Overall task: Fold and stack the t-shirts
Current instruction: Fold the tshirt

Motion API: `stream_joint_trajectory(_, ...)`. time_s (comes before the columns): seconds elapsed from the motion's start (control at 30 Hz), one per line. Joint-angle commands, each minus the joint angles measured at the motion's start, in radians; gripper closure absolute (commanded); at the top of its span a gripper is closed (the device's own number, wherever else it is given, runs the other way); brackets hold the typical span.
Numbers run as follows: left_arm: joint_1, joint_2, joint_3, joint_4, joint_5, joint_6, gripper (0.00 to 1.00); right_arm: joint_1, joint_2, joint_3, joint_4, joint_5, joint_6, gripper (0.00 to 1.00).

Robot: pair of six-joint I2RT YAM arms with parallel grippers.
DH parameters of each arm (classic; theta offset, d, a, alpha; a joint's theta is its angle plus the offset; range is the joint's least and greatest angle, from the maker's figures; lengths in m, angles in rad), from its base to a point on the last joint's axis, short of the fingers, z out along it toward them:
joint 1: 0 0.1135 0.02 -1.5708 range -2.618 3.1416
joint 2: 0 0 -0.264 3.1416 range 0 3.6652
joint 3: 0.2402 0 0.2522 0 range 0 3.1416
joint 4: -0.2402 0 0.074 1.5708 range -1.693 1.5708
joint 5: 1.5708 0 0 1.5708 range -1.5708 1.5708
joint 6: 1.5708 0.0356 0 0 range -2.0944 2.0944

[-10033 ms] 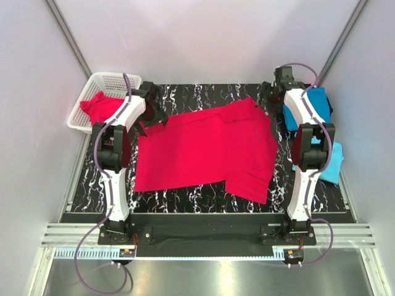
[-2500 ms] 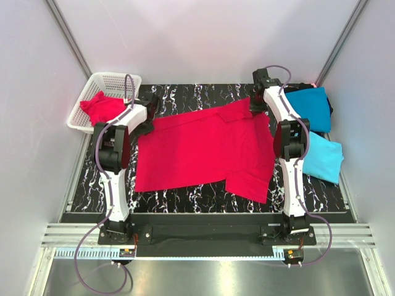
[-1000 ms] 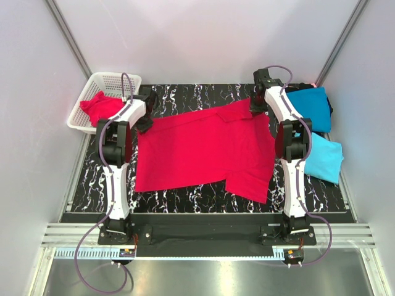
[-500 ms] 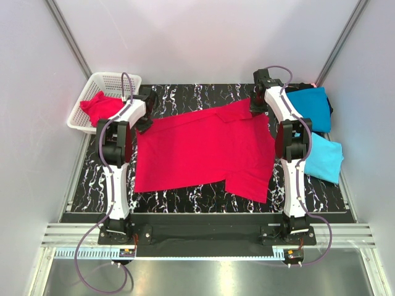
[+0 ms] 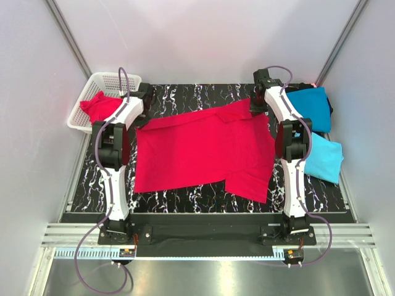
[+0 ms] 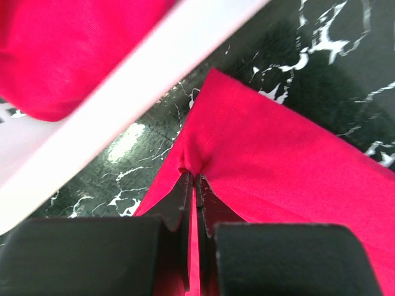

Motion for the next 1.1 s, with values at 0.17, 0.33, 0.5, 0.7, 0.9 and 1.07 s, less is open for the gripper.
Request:
stream_joint_trajectory(0.17,-0.002,-0.081,0.033,0.003,-0.053,0.02,1.0,0.009,-0.065,0.004,0.021,-0.006,0.012,1.0)
stream_joint_trajectory(0.33,-0.008,-0.096,-0.007,0.003,-0.053,0.011,1.0,0.009,-0.088,-0.037,0.019,0.051,0.041,1.0)
stream_joint_trajectory(0.5,-0.015,-0.114,-0.024,0.005,-0.052,0.014,1.0,0.009,-0.131,-0.108,0.037,0.106,0.067,1.0)
stream_joint_trajectory(0.7,-0.022,-0.137,-0.039,0.005,-0.037,0.02,1.0,0.009,-0.181,-0.169,0.071,0.132,0.091,1.0)
stream_joint_trajectory(0.9,-0.031,-0.166,-0.073,0.002,-0.015,0.023,1.0,0.009,-0.22,-0.189,0.071,0.24,0.108,1.0)
stream_joint_trajectory(1.07,-0.037,-0.219,-0.128,0.003,-0.007,0.017,1.0,0.009,-0.269,-0.22,0.068,0.292,0.133,1.0)
